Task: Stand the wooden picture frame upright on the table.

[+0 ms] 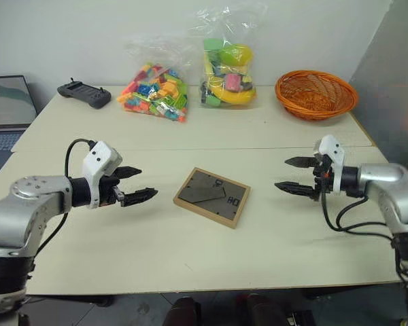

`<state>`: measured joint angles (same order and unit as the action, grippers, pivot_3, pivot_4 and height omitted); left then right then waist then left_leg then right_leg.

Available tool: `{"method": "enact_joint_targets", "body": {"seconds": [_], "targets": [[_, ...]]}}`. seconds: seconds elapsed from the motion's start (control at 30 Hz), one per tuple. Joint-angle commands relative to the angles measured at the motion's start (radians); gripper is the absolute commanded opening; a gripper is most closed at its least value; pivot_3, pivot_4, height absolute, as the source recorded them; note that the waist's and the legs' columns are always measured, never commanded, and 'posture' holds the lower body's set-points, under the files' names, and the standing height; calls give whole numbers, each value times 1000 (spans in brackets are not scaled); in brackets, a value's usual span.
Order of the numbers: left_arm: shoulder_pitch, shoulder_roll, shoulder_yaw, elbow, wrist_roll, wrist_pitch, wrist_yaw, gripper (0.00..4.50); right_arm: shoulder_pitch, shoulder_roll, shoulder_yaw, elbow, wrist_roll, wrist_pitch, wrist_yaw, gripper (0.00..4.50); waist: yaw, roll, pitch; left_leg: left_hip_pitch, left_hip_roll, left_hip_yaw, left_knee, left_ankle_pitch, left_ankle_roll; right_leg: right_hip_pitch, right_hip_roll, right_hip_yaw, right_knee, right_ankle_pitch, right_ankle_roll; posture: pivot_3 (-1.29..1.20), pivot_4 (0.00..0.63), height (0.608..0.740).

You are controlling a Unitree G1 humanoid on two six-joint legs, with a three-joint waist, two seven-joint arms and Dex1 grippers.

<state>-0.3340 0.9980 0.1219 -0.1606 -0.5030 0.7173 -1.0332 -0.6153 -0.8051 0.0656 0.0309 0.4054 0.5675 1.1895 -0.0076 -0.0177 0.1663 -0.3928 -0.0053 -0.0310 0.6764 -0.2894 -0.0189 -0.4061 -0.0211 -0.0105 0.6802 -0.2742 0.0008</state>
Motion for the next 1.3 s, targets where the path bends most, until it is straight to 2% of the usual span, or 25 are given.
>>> {"method": "enact_joint_targets", "body": {"seconds": [0.03,0.17,0.33,0.37,0.4,0.5,0.57,0.7,0.77,1.03,1.07,1.13,1.3], "targets": [[-39,10,0,-1,14,-21,-8,4500,-69,0,41,77,-28,-41,75,4487,1,0,0,0,0,0,0,0,0,0,0,0,0,0,0,0,150,740],[-50,-6,2,-4,37,-28,35,4500,-138,36,75,184,-83,-103,82,4487,1,-1,1,-2,0,0,1,0,0,-1,0,0,0,0,0,0,150,740],[-8,-15,27,-54,-10,13,32,4500,-188,88,106,303,-149,-206,83,4487,1,-1,1,-3,0,2,1,0,0,-3,0,1,0,0,0,0,150,740],[6,-19,37,-70,-29,26,28,4158,-204,103,115,339,-164,-225,79,4500,1,-1,1,-3,1,2,1,0,0,-3,0,1,0,0,0,0,150,740],[15,-21,44,-82,-42,34,25,4097,-215,114,119,365,-176,-239,78,4500,1,-1,1,-3,1,2,1,0,0,-3,0,1,0,0,0,0,150,740],[50,-15,57,-119,-55,31,23,3389,-269,159,144,478,-232,-319,71,3972,-1,-1,1,-3,1,2,1,0,0,-3,0,1,1,0,0,0,150,740],[60,-23,58,-127,-55,32,36,2961,-303,188,151,556,-261,-368,61,3446,-1,-1,1,-3,1,2,1,0,0,-4,0,1,1,0,0,0,150,740],[116,-42,9,-137,10,-25,72,2271,-359,254,164,712,-333,-461,-1,2694,-4,-1,1,-3,1,3,1,0,-1,-4,0,2,1,0,0,0,150,740],[141,-76,-23,-133,54,-58,115,1926,-375,287,168,762,-359,-501,-25,2322,-4,-1,1,-3,1,3,1,0,-1,-4,-1,2,1,0,0,0,150,740],[184,-199,-112,-134,107,-109,164,59,-380,353,181,872,-434,-605,-66,263,-1,-1,1,-4,1,3,1,0,-1,-4,-1,2,1,0,0,0,150,740],[186,-204,-125,-134,116,-115,163,2,-375,358,182,868,-438,-609,-65,60,-1,-1,1,-4,1,3,1,0,-1,-4,-1,2,1,0,0,0,150,740],[185,-218,-152,-127,135,-127,167,2,-348,360,190,829,-436,-603,-27,60,-1,-1,1,-4,1,3,1,0,-1,-4,-1,2,1,0,0,0,150,740],[105,-271,-237,23,251,-235,191,2,-209,337,230,557,-406,-505,91,60,4,-1,1,-4,1,3,1,0,-1,-3,-1,1,1,0,0,0,150,740]]}}
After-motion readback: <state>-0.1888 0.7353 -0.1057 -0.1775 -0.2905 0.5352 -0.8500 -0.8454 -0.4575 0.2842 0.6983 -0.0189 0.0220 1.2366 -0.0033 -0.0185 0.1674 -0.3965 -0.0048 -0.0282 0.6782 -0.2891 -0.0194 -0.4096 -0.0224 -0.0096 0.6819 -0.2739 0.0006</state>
